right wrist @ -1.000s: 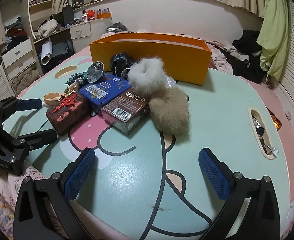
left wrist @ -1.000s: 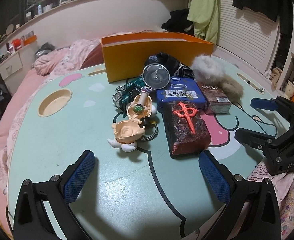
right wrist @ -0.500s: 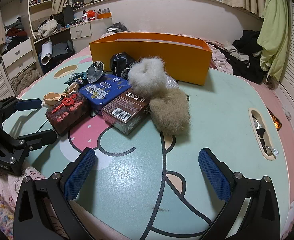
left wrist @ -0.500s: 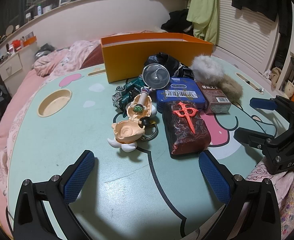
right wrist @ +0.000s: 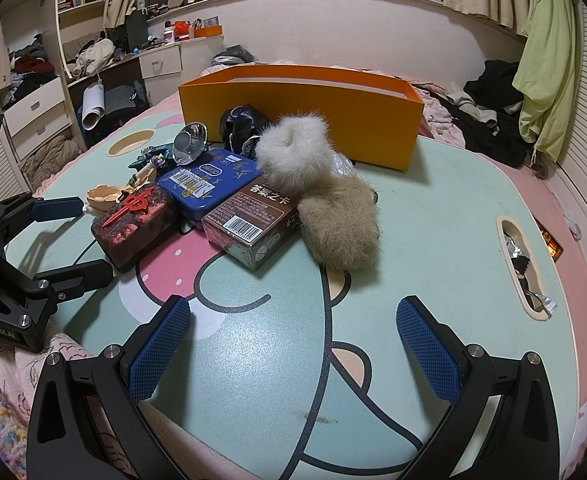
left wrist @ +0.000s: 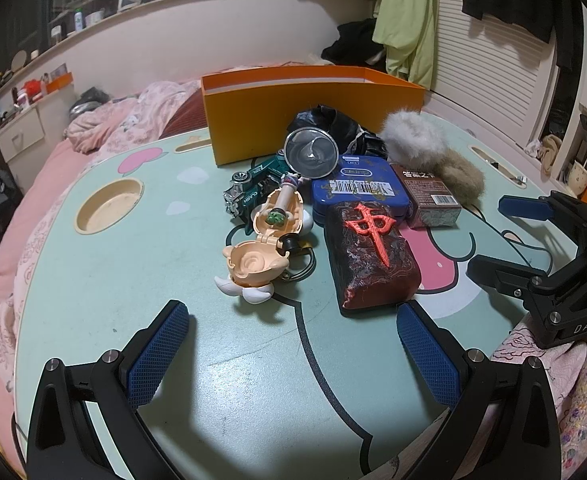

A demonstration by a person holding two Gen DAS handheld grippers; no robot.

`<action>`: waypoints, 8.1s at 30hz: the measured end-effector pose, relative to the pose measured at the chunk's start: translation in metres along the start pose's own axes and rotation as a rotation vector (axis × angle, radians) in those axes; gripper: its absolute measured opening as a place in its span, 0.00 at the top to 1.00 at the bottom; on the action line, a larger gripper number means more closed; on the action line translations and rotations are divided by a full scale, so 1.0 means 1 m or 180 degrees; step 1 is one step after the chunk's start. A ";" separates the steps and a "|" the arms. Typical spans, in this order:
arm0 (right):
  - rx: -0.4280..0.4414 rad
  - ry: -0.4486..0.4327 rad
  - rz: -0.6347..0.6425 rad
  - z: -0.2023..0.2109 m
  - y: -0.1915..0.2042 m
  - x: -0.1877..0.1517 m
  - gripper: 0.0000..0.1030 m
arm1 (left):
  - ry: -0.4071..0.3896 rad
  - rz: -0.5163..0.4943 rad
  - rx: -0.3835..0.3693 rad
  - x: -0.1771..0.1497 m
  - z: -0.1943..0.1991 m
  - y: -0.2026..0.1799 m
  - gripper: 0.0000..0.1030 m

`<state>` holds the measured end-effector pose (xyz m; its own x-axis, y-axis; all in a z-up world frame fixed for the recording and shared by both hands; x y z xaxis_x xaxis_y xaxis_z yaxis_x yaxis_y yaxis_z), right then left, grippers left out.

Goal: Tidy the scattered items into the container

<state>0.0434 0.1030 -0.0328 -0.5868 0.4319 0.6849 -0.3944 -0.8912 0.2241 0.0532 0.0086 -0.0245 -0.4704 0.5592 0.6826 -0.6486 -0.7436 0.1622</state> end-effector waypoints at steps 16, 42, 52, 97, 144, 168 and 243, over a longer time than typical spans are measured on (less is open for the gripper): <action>-0.0013 -0.0006 -0.0007 0.000 0.000 0.000 0.00 | -0.0016 0.0000 -0.0023 0.000 0.001 0.000 0.00; -0.0018 -0.0021 -0.0030 0.000 -0.001 0.002 0.00 | 0.0306 0.0213 -0.0128 0.046 -0.035 0.029 0.49; -0.0023 -0.0031 -0.0033 0.000 -0.001 0.002 0.00 | -0.0116 0.0305 -0.0211 0.036 0.003 0.024 0.65; -0.0106 -0.0136 -0.0555 0.016 -0.042 0.045 0.69 | -0.0801 0.0591 -0.0229 0.032 0.075 0.048 0.65; 0.0146 -0.0032 -0.0382 0.008 -0.018 0.089 0.27 | -0.0439 0.0201 -0.0098 0.054 0.043 0.031 0.06; -0.0234 -0.0027 -0.0231 0.001 -0.017 0.006 0.00 | 0.0110 0.0099 0.0141 -0.010 0.005 0.021 0.00; -0.0256 -0.0034 -0.0256 0.001 -0.016 0.004 0.00 | -0.0144 -0.0433 -0.0399 0.047 -0.001 -0.038 0.15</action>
<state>0.0479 0.1185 -0.0329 -0.5437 0.4997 0.6743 -0.4957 -0.8395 0.2225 0.0549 0.0631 0.0003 -0.3478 0.6322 0.6924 -0.7751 -0.6093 0.1670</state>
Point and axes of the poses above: each gripper's, at about its wrist camera, not at the fingertips, and z roughly against the way its jaws point, y to its left, x to its top, the point moved 5 cm from there along -z, roughly the way its jaws point, and after that the axes turned 10 degrees about -z, right-handed, at the moved point
